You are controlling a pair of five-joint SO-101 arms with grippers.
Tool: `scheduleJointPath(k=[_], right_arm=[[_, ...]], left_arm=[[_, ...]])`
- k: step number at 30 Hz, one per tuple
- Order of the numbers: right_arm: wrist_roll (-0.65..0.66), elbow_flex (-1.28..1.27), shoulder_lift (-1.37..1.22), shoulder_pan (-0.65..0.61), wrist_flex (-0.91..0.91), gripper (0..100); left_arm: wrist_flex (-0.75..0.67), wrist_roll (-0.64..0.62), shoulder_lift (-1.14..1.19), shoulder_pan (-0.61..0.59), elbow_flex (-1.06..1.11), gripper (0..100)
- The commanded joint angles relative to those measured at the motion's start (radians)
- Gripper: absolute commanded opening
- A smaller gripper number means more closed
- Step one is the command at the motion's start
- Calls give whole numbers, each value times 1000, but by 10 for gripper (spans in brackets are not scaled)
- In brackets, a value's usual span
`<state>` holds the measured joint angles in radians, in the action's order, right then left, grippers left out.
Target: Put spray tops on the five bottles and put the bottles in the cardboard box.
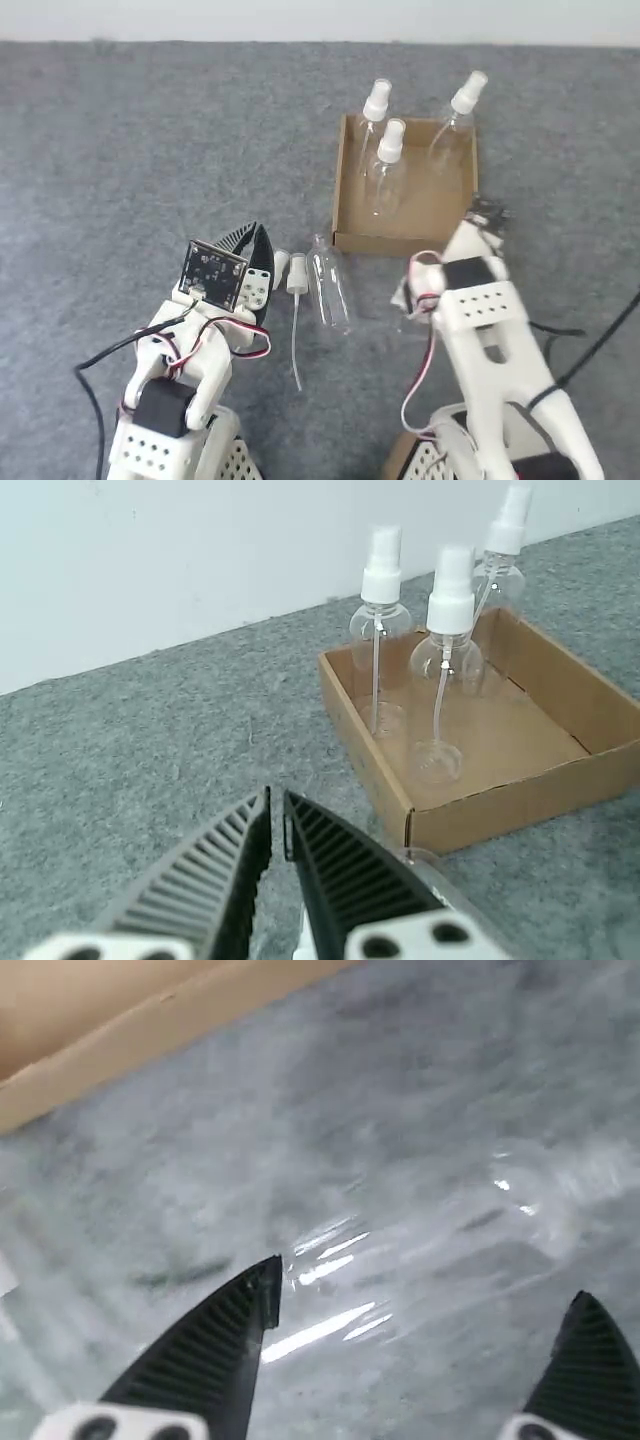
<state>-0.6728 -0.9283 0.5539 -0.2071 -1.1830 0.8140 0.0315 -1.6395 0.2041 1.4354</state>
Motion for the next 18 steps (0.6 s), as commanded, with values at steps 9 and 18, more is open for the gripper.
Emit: scheduleJointPath(k=[9,18], right_arm=[[261,11,-4,424,44,374],[110,31,-2,303,58,374]], left_arm=[[-32,-2,-11,0,-5,12],[-32,-2,-9,0,-5,12]])
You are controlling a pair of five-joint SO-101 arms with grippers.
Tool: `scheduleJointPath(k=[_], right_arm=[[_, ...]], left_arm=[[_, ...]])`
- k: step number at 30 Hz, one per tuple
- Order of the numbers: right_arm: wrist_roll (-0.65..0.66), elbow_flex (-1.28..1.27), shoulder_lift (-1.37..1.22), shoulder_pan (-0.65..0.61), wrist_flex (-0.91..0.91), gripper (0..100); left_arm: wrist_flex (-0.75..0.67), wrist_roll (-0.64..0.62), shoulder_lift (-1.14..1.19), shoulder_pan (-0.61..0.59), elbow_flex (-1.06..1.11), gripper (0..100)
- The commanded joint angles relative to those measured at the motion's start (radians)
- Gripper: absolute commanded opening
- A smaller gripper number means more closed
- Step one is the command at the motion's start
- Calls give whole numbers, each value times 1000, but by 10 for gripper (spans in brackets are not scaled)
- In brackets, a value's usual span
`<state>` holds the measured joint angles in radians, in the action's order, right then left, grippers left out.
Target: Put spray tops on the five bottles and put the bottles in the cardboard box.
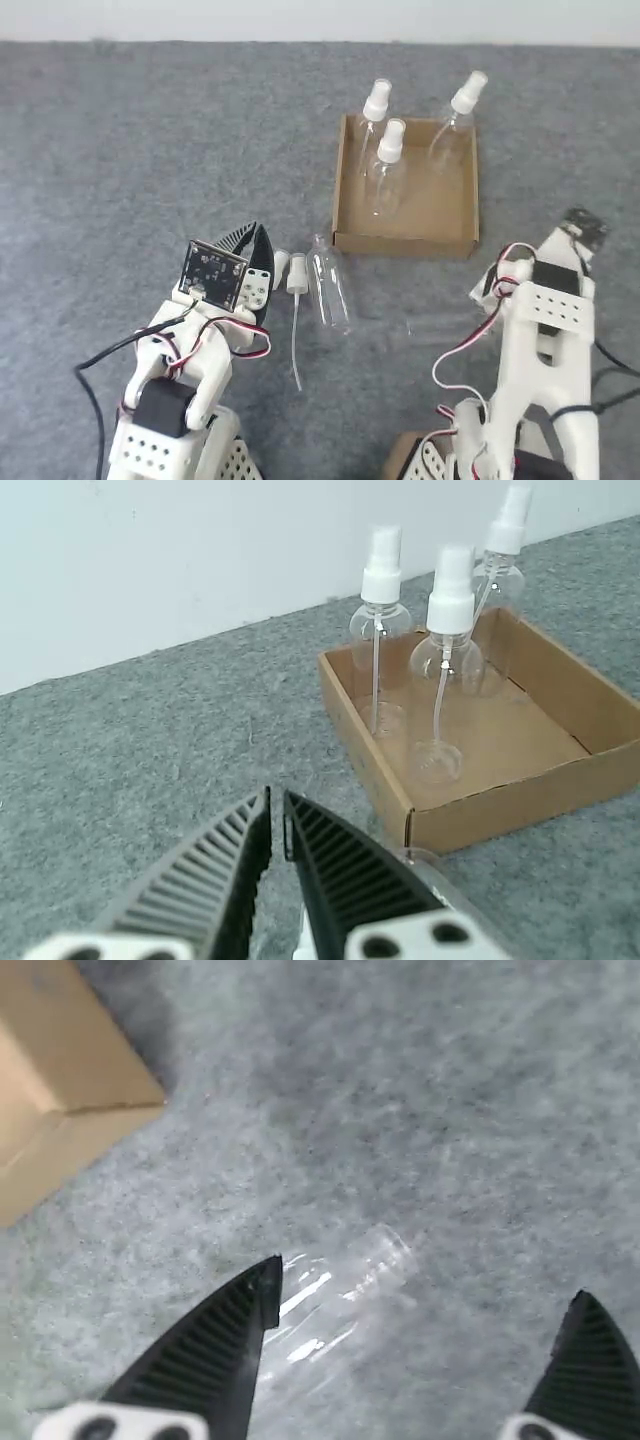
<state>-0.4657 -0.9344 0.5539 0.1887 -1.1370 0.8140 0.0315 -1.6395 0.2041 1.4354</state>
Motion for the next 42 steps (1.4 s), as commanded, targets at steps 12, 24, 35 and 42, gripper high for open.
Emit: scheduleJointPath(k=[12,24,35,42], right_arm=[[-334,-37,-5,-311,153,373],[-216,-153,-4,-128,220,372],[-34,-153,-2,22,275,106],[-17,-104,-1,101,289,112]], left_arm=[[-32,-2,-11,-3,-5,12],[-32,-2,-11,-3,-5,12],[-32,-2,-11,0,-5,12],[-31,-2,-11,0,-5,12]])
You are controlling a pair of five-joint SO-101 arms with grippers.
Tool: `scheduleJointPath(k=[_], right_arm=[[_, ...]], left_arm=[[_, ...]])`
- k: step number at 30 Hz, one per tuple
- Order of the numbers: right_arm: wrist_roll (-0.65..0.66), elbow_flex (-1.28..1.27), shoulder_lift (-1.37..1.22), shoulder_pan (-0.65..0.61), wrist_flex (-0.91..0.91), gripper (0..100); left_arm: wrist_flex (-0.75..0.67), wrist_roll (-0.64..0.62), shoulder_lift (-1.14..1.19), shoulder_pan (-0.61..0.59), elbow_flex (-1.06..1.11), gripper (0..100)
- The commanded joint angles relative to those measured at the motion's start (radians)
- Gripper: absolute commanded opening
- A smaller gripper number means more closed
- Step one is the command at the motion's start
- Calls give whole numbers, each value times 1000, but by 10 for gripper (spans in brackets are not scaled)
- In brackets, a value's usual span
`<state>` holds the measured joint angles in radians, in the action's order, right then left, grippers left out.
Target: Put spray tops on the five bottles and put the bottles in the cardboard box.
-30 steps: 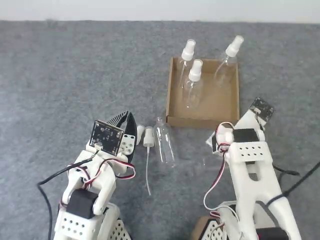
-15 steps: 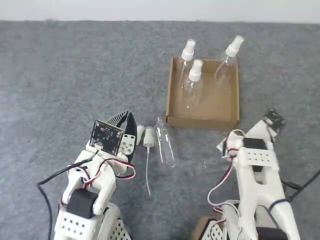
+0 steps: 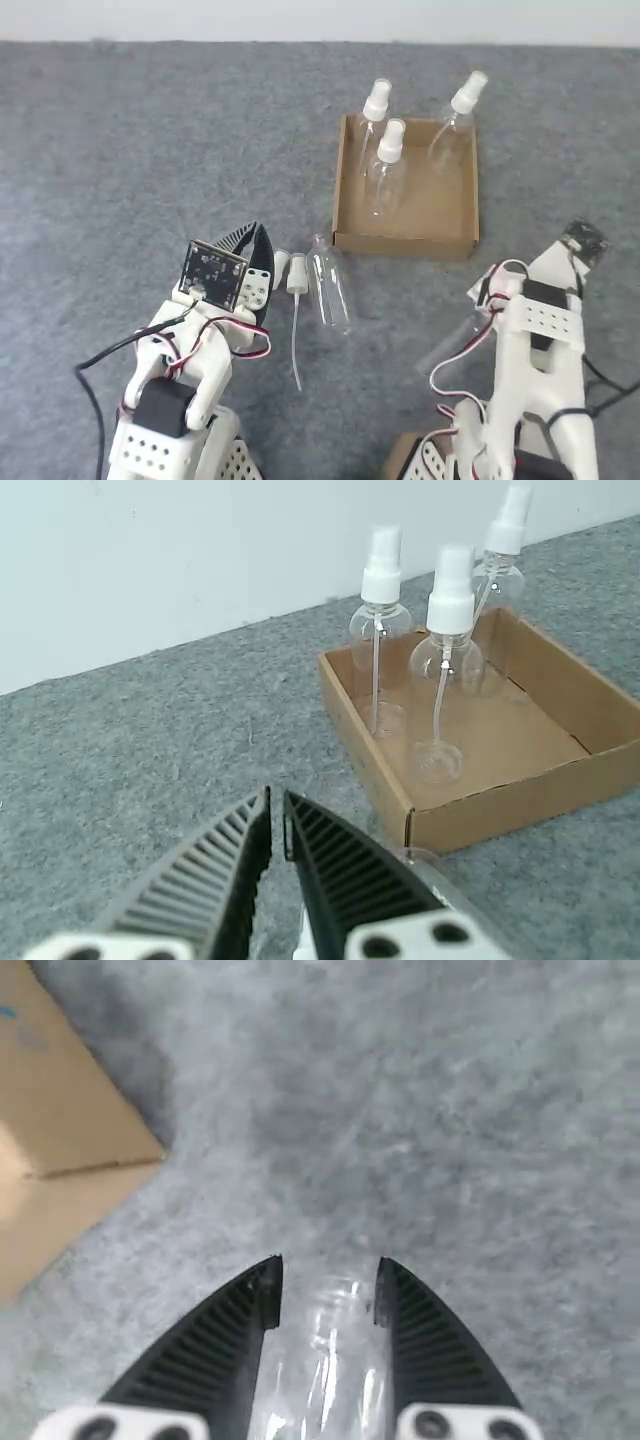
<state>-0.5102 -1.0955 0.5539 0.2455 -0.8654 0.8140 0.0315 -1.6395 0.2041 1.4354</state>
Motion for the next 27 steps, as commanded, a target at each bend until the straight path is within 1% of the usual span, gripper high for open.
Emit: scheduleJointPath(k=[1,7,11,13,15,18,20,22,25,27], right_arm=[[51,77,-2,68,21,112],[190,206,-4,217,22,111],[244,221,-4,274,74,111],[242,224,7,274,39,112],[241,238,13,222,-53,117],[219,276,39,97,-259,135],[147,299,67,-4,-389,193],[72,305,93,-97,-478,277],[-11,299,104,-232,-555,392],[-55,284,101,-292,-575,437]], left_arm=[[-31,-2,-11,0,-5,12],[-29,-2,-11,0,-5,12],[-29,-2,-11,0,-5,12],[-31,-2,-11,0,-5,12],[-31,-2,-9,2,-5,12],[-31,-2,-9,2,-5,12],[-31,-2,-11,2,-5,12],[-31,-2,-11,0,-5,12],[-31,-2,-11,-2,-5,12],[-32,-2,-11,-5,-5,12]])
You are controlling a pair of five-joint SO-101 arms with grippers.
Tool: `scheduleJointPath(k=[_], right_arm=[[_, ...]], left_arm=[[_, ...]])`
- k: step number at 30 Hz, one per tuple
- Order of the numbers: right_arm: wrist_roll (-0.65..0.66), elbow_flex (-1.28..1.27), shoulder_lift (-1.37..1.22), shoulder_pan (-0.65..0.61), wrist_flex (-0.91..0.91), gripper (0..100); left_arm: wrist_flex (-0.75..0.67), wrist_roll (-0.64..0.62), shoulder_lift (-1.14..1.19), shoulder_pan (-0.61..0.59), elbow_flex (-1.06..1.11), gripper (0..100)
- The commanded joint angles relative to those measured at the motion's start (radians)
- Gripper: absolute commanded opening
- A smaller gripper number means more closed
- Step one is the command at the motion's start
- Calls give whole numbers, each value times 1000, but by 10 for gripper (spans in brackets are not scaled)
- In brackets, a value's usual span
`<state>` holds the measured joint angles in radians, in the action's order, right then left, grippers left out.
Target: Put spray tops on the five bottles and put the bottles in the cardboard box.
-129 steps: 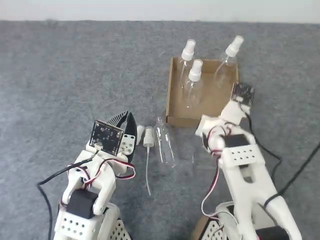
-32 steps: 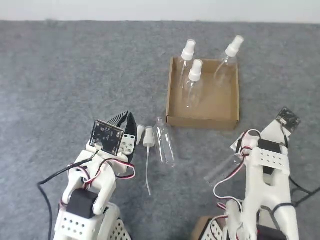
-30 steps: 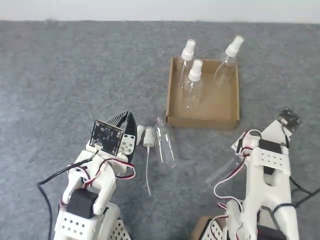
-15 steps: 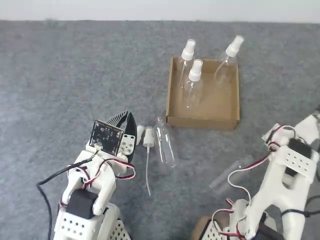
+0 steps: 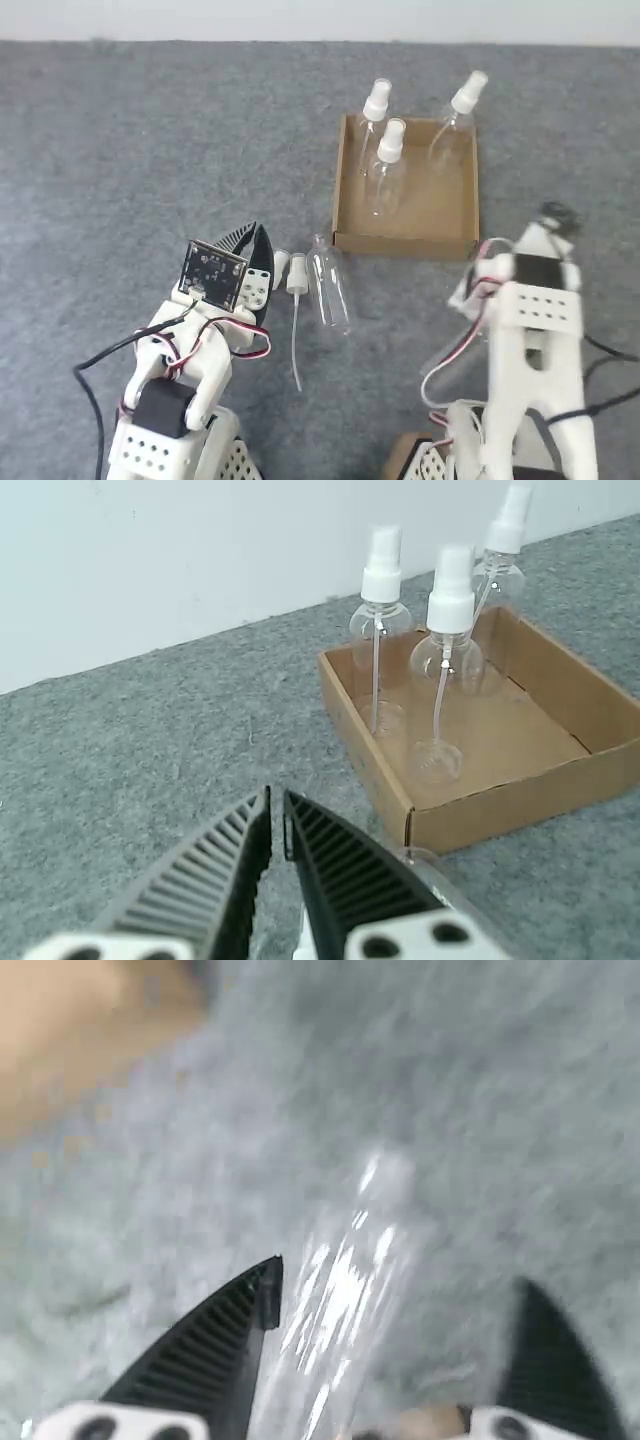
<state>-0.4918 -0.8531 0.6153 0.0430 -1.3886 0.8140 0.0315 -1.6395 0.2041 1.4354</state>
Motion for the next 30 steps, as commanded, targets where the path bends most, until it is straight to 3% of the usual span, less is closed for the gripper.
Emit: scheduleJointPath(k=[1,13,22,25,30], right_arm=[[-94,29,39,-110,-44,446],[-109,-222,38,-131,246,441],[-109,-307,39,-124,352,229],[-87,-301,50,-54,351,201],[114,-226,50,153,351,130]], left_arm=[[-32,-2,-11,-5,-5,12],[-32,-2,-12,-6,-7,12],[-32,-2,-12,-6,-7,12],[-32,-2,-12,-6,-7,12],[-32,-2,-12,-6,-7,12]])
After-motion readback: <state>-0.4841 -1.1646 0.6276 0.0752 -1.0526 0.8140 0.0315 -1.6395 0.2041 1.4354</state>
